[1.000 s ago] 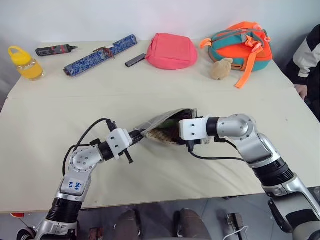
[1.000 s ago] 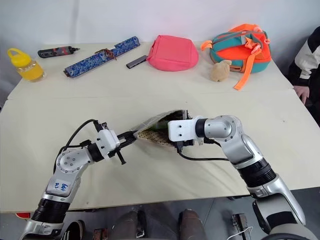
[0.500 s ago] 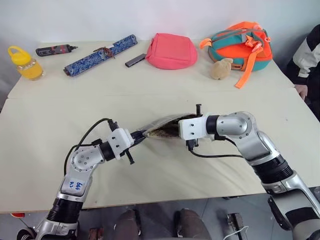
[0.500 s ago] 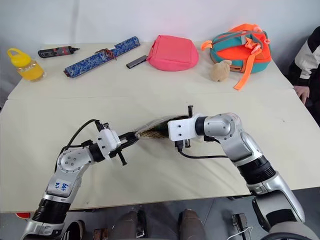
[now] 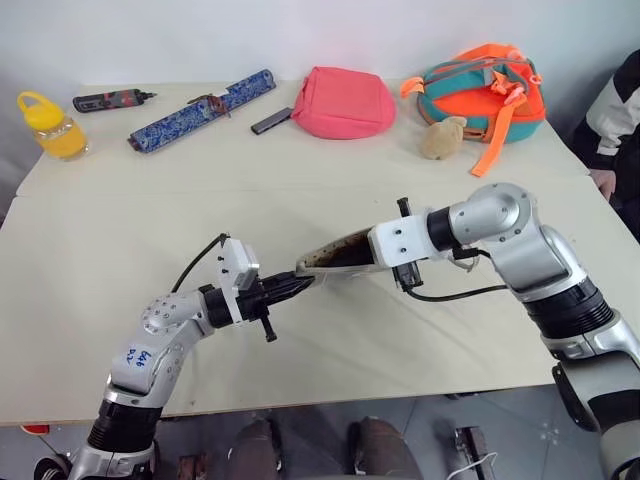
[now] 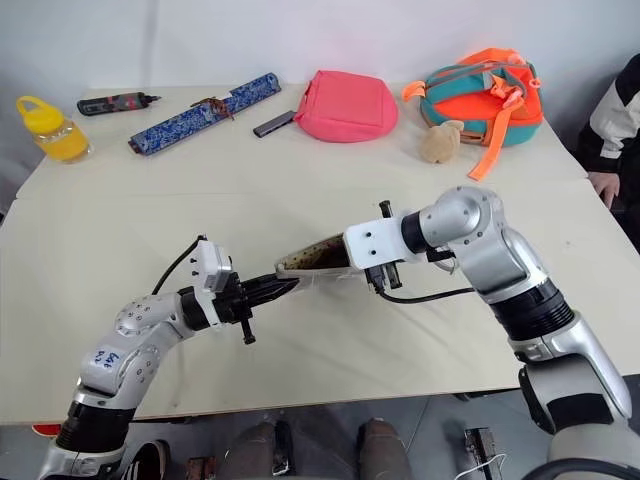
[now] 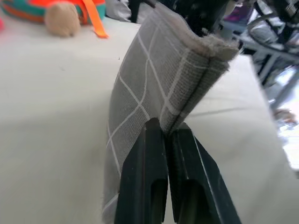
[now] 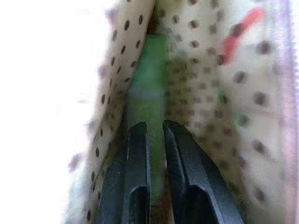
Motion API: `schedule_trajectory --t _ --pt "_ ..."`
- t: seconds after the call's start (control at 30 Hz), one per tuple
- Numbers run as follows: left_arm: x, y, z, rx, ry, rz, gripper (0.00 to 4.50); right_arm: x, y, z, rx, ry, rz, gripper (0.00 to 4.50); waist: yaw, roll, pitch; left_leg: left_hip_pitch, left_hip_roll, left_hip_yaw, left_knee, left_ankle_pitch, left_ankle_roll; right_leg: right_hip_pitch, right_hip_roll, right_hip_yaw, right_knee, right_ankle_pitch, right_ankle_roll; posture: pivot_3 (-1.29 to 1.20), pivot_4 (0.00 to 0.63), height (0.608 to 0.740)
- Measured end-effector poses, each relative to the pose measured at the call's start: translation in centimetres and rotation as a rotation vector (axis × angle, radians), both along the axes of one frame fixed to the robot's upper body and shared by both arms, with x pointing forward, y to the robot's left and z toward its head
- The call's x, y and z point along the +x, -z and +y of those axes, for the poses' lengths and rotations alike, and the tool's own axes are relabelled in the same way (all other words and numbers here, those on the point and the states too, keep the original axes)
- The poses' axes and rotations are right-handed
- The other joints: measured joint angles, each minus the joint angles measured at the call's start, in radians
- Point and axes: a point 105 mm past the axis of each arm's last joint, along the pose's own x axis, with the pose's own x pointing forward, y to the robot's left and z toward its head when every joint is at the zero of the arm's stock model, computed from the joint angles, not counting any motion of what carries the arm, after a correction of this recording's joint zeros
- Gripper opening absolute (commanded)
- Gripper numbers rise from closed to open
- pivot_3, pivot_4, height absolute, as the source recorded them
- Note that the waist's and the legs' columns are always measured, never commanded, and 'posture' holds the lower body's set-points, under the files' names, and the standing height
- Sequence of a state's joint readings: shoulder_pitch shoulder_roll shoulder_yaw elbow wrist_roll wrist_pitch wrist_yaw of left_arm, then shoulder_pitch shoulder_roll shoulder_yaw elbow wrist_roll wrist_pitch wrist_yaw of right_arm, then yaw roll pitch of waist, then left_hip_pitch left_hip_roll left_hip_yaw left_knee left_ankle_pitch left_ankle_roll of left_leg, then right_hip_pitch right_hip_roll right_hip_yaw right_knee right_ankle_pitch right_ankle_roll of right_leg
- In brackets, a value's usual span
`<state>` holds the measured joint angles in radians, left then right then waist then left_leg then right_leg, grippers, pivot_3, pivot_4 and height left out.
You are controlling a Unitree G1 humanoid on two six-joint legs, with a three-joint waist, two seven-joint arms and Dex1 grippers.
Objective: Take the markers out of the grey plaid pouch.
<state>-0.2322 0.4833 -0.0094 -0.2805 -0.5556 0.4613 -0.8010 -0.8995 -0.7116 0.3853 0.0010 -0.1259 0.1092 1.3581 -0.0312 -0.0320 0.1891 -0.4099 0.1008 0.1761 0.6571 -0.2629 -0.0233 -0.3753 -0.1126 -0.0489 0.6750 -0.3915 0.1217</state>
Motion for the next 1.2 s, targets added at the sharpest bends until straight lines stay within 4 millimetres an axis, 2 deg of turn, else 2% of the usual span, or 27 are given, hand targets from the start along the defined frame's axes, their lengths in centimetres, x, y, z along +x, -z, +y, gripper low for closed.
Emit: schedule_trajectory --t 0.1,0.13,0.2,0.3,0.6,0.8,1.0,1.13,1.2 --pt "0.2 0.3 0.3 -0.003 -0.01 0.026 0.0 0.1 -0.1 0.0 -0.018 0.014 0.029 0.56 0.001 0.0 0.0 0.0 0.0 0.0 0.0 0.0 0.0 0.0 0.0 0.0 0.0 0.0 0.0 0.0 0.15 0.74" --pt "0.2 0.4 0.3 -0.003 -0.013 0.033 0.0 0.1 0.1 0.0 -0.028 0.019 0.041 0.72 0.001 0.0 0.0 0.0 0.0 0.0 0.0 0.0 0.0 0.0 0.0 0.0 0.0 0.0 0.0 0.0 0.15 0.74" --pt "0.3 0.6 0.4 -0.001 -0.015 0.045 0.0 0.1 1.1 0.3 -0.053 0.022 0.071 1.16 0.001 0.0 0.0 0.0 0.0 0.0 0.0 0.0 0.0 0.0 0.0 0.0 0.0 0.0 0.0 0.0 0.15 0.74" --pt "0.2 0.7 0.2 0.011 -0.014 0.037 0.0 0.3 2.1 0.6 -0.078 0.03 0.082 2.08 0.001 0.0 0.0 0.0 0.0 0.0 0.001 0.0 0.0 0.0 0.0 0.0 0.0 0.0 0.0 0.0 0.15 0.74" --pt "0.2 0.9 0.2 0.012 -0.024 0.02 0.0 0.8 2.3 1.0 -0.078 0.036 0.037 2.08 0.0 0.0 0.0 0.0 0.0 0.0 0.001 0.0 0.0 0.0 0.0 0.0 0.0 0.0 0.0 0.0 0.15 0.74" --pt "0.3 1.1 -0.1 0.014 -0.025 0.016 0.0 1.1 4.6 1.1 -0.091 0.042 0.042 2.08 -0.003 0.0 0.0 0.0 0.0 0.0 0.002 0.0 0.0 0.0 0.0 0.0 0.0 0.0 0.0 0.0 0.15 0.74" --pt "0.3 1.1 -0.2 0.008 -0.033 0.019 0.0 1.5 4.8 1.0 -0.092 0.044 0.012 2.08 -0.003 0.0 0.0 0.002 0.0 0.0 0.002 0.0 0.0 0.003 0.0 0.001 0.0 0.0 0.0 0.0 0.15 0.74" --pt "0.3 1.2 -0.1 0.01 -0.038 0.019 0.0 1.8 4.8 1.2 -0.073 0.045 -0.002 1.19 -0.005 0.0 0.0 0.003 0.0 0.0 0.002 0.0 0.0 0.004 0.0 0.001 0.0 0.0 0.0 0.0 0.15 0.74" --pt "0.4 1.2 -0.1 0.013 -0.042 0.016 0.0 1.8 4.7 1.3 -0.068 0.045 -0.007 1.06 -0.006 0.0 0.0 0.003 0.0 0.0 0.002 0.0 0.0 0.004 0.0 0.001 0.0 0.0 0.0 0.0 0.15 0.74"
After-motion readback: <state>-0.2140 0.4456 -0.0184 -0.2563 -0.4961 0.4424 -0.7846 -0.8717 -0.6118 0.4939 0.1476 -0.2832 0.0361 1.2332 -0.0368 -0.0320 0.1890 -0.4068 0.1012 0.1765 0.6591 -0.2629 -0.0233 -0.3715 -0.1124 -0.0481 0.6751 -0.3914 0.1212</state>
